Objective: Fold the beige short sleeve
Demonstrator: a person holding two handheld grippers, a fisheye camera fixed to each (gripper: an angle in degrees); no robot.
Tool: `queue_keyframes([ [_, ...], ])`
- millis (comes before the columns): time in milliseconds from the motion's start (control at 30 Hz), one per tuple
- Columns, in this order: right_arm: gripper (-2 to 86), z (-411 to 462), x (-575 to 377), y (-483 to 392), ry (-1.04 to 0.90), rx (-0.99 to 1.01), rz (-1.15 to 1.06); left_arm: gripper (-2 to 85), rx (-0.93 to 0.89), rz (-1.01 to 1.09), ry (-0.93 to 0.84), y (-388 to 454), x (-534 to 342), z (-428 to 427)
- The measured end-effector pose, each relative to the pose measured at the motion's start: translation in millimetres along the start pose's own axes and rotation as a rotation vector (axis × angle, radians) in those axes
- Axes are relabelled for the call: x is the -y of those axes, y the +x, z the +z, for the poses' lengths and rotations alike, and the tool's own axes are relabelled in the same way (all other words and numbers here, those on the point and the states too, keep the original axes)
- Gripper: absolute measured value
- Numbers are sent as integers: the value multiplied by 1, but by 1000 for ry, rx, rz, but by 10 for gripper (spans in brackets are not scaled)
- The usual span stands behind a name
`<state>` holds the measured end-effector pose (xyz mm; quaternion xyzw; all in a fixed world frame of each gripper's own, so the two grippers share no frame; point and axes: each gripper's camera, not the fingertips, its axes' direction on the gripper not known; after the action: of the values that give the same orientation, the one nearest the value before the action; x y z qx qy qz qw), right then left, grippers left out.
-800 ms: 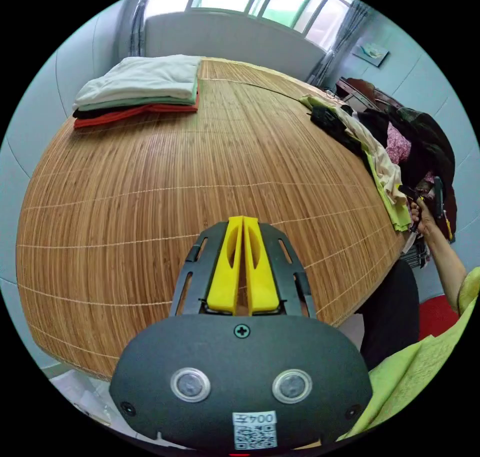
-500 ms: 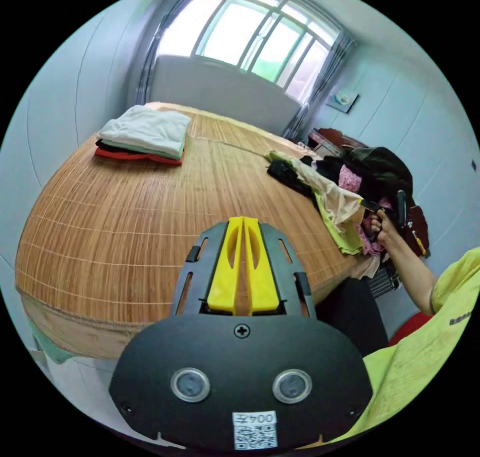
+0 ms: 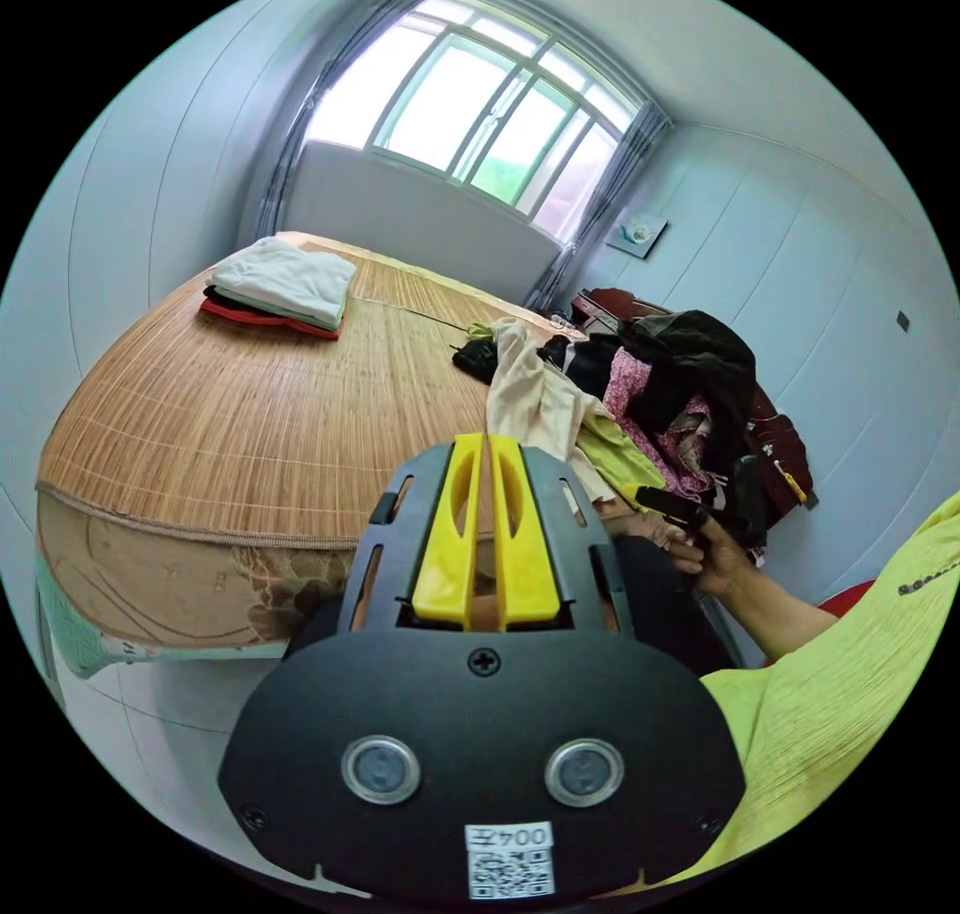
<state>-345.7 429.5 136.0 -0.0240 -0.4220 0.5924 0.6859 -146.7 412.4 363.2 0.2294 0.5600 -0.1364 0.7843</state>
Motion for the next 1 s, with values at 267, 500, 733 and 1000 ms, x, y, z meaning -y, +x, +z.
queue_keyframes([
  [267,132,15,21,75,-68,97,216,63,-89,56,-93,39,-15,27],
  [500,34,56,20,31,-245,-129,85,87,-145,144,-225,88,-23,75],
  [733,-6,-42,29,-24,-96,86,-137,163,-73,444,-239,161,-20,98],
  [1000,-7,-111,54,-54,-94,249,-238,136,74,567,-217,216,17,140],
])
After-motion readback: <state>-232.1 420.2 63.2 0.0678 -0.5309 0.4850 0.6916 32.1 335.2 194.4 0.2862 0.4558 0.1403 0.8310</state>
